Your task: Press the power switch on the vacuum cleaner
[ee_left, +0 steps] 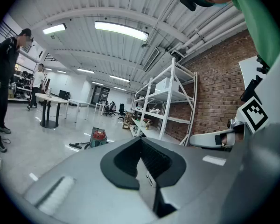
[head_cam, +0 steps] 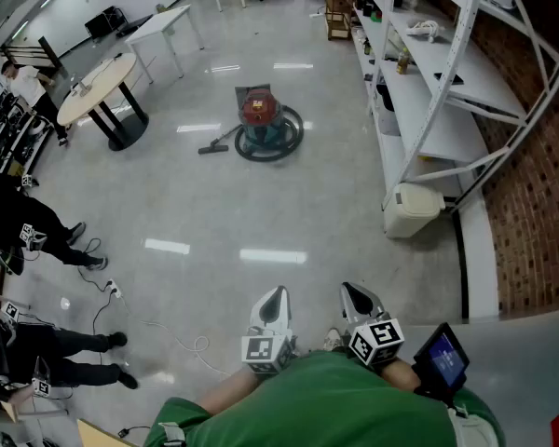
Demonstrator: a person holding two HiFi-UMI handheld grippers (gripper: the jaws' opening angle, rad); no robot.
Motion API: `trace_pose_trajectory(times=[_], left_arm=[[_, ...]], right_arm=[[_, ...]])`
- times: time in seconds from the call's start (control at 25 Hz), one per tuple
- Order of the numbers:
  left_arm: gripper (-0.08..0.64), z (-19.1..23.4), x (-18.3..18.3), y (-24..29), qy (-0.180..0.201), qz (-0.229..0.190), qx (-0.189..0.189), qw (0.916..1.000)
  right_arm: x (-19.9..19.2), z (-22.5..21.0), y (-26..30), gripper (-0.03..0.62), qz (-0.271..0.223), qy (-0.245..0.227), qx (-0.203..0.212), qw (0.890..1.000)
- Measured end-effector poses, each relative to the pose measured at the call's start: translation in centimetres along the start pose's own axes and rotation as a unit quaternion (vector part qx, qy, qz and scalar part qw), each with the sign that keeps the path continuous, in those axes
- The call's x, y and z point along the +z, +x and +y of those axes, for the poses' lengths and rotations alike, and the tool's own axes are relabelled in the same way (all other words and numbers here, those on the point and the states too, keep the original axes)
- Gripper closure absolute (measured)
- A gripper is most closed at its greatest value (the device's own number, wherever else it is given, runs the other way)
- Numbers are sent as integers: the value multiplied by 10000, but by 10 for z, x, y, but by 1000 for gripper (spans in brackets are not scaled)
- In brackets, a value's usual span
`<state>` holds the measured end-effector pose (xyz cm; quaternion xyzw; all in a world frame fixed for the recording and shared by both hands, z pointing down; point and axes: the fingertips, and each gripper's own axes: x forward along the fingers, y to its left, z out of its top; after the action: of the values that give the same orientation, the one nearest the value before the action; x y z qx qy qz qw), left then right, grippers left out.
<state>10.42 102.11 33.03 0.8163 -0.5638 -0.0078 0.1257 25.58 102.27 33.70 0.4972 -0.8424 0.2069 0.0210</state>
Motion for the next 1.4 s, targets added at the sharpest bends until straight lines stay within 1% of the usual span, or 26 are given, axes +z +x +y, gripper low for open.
trace_pose_trajectory(times=[0.32, 0.8, 1.08, 1.28, 1.4], left_arm=[[552, -3, -6, -1, -8, 78, -11, 10000], [552, -12, -6, -1, 3, 139, -1, 9999], [552, -22, -7, 8, -79, 169, 252, 9995], [552, -30, -11, 12, -31, 150, 476, 9987], [552, -32, -11, 14, 11, 62, 609, 9981]], right_arm=[[-3, -2, -4, 591, 0, 2, -5, 10000], [-2, -7, -12, 591, -48, 55, -16, 10000], [1, -24, -9, 591, 4, 81, 147, 9999], [5, -32, -3, 591, 17, -58, 374, 9993], [7, -38, 0, 591, 26, -100, 450, 9989]])
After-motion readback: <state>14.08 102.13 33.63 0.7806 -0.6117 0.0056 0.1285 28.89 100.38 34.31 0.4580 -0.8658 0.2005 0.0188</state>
